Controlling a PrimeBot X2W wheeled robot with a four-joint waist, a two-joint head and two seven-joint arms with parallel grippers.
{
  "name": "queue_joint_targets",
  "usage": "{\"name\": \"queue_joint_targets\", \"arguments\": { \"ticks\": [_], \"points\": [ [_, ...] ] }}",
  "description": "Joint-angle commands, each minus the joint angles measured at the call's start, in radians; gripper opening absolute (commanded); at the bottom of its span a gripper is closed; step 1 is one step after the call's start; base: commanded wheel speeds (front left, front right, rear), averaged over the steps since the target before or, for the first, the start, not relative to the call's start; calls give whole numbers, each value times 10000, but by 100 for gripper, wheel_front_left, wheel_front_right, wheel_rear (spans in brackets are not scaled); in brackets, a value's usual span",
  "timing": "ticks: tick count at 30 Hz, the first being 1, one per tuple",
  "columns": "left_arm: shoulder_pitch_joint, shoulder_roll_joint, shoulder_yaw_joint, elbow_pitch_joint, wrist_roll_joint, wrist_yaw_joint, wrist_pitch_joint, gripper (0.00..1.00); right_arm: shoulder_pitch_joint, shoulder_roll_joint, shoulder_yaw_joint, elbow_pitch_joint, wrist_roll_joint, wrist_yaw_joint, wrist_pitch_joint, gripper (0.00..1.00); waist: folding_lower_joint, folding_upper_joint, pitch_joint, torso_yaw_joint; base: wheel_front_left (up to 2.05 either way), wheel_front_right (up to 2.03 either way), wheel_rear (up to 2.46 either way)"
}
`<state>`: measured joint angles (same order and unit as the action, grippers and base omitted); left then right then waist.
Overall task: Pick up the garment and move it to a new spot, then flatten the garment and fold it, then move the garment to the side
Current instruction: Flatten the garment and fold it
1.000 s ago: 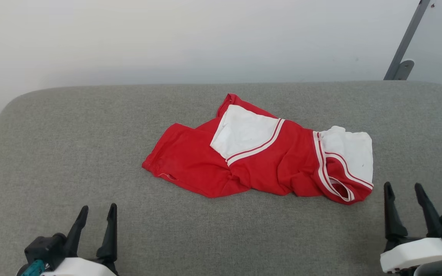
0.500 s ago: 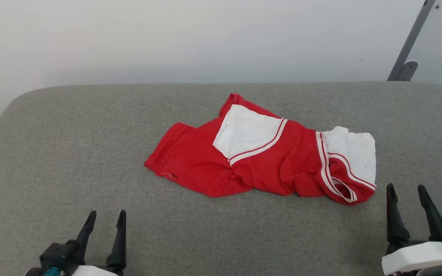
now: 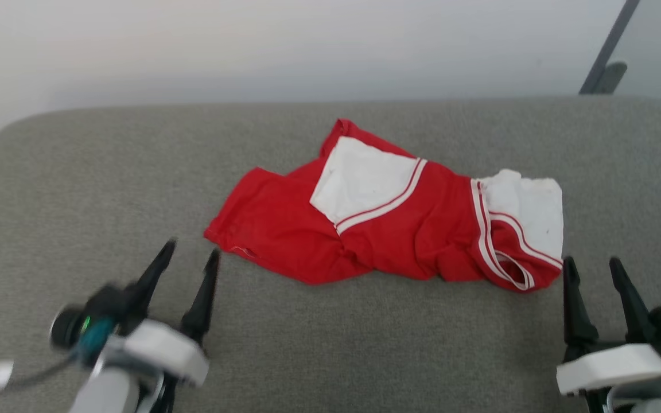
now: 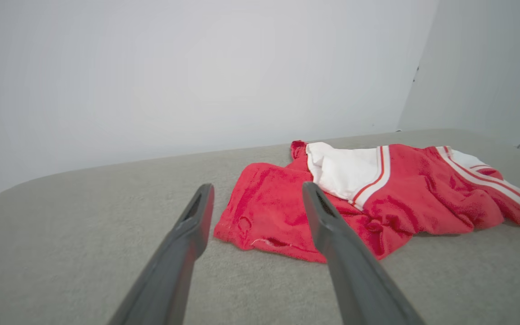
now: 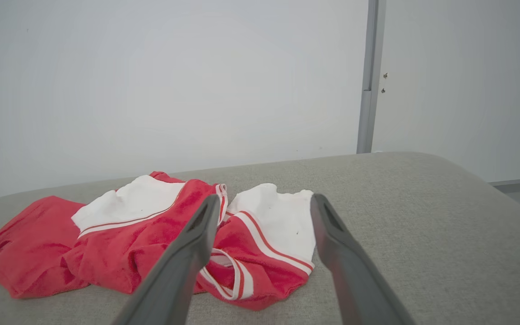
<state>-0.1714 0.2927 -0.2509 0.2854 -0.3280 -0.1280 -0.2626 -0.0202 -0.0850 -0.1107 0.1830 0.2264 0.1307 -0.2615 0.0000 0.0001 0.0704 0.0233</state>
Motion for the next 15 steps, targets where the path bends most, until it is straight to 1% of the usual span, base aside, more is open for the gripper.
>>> {"name": "queue_joint_targets", "arguments": {
  "ticks": [1, 3, 5, 8, 10, 12, 15],
  "points": [
    [-605, 184, -434, 151, -272, -38, 157, 100, -211, 0, 37, -47, 71, 1, -50, 100, 0, -1, 418, -212, 0, 0, 0],
    [-1641, 588, -1317, 378, -790, -30, 717, 100, -456, 16, 92, -70, 118, 1, -52, 100, 0, -1, 784, -397, 0, 0, 0],
    [-2652, 934, -2121, 458, -1535, -31, 1382, 100, -709, 54, 215, -66, 189, 1, -50, 100, 0, -1, 1181, -639, 0, 0, 0],
    [-4123, 1561, -3375, 486, -2879, -31, 2731, 100, -1110, 116, 400, -51, 303, 1, -50, 100, 0, -1, 1762, -1067, 0, 0, 0],
    [-5026, 2079, -4307, 446, -3704, -31, 3612, 100, -1329, 154, 510, -5, 383, 1, -50, 100, 0, -1, 2111, -1384, 0, 0, 0],
    [-5880, 2625, -4923, 586, -4559, -25, 4422, 100, -1589, 200, 584, 17, 462, 1, -50, 100, 0, -1, 2459, -1729, 0, 0, 0],
    [-6888, 2988, -5636, 813, -5878, -19, 5540, 100, -1843, 274, 574, 45, 604, 1, -52, 100, 0, -1, 2834, -2181, 0, 0, 0]
  ]
}}
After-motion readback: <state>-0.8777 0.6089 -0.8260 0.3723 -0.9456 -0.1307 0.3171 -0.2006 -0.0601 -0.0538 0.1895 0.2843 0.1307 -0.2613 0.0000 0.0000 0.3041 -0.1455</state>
